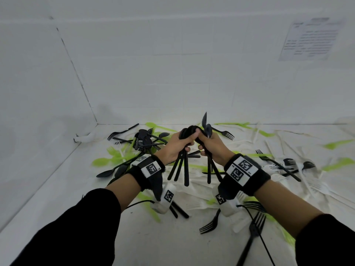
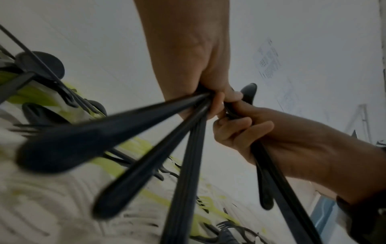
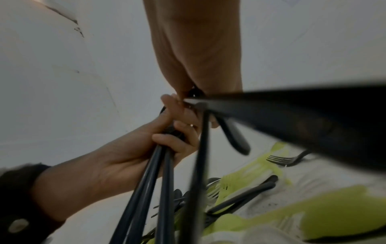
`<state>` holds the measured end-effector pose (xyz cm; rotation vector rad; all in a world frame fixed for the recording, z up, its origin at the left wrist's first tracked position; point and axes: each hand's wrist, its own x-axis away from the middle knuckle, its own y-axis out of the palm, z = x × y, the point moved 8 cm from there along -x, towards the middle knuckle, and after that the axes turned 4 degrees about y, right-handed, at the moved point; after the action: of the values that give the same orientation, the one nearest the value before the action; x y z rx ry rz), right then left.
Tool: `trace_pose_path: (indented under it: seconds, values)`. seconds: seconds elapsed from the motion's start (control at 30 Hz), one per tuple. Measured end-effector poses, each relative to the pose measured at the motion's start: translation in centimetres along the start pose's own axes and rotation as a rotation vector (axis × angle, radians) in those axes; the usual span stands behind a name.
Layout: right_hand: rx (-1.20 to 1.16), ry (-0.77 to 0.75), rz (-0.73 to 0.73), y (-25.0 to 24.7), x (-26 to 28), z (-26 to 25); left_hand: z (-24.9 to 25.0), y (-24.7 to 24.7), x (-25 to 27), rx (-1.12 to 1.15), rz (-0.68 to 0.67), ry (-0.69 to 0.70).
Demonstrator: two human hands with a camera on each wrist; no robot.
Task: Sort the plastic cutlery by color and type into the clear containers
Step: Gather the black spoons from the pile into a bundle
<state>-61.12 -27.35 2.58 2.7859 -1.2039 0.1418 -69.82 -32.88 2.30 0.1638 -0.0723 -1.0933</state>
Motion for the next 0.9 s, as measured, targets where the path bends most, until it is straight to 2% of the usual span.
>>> trace_pose_path:
  seconds: [0.13, 0.2, 0.27, 0.37, 0.47, 0.57, 0.73, 0.8, 0.9]
  values:
    - [0.066, -0.034, -0.011, 0.2, 0.3, 0.3, -0.2, -0.2, -0.3, 0.009, 0.037, 0.021]
    - [0.172, -0.086, 0.073, -0.7, 0.3, 0.0, -0.2, -0.6, -0.5, 0.054, 0.064, 0.032]
    - [0.234, -0.073, 0.128, -1.6, 0.1, 0.1, -0.3, -1.2, -0.8, 0.131, 0.098, 0.03]
    - [0.225, -0.021, 0.081, -1.8, -0.3, 0.7, -0.7, -2.0, -1.0, 0.222, 0.144, 0.018]
    - [0.343, -0.019, 0.073, -1.4, 0.0, 0.6, -0.9, -2.3, -0.9, 0.239, 0.174, 0.012]
    - [0.333, 0.025, 0.037, -0.5, 0.6, 0.9, -1.1, -2.0, -0.6, 0.205, 0.154, -0.032]
    - [0.389, 0.068, 0.053, -0.1, 0.3, 1.5, -1.8, -0.5, -0.3, 0.22, 0.09, -0.198]
    - [0.407, 0.07, 0.057, 0.0, 0.1, 1.9, -1.8, 0.0, -0.3, 0.203, 0.053, -0.203]
    - [0.455, -0.018, 0.079, 0.4, 0.2, 1.6, -1.7, 0.3, -0.1, 0.135, 0.034, -0.165]
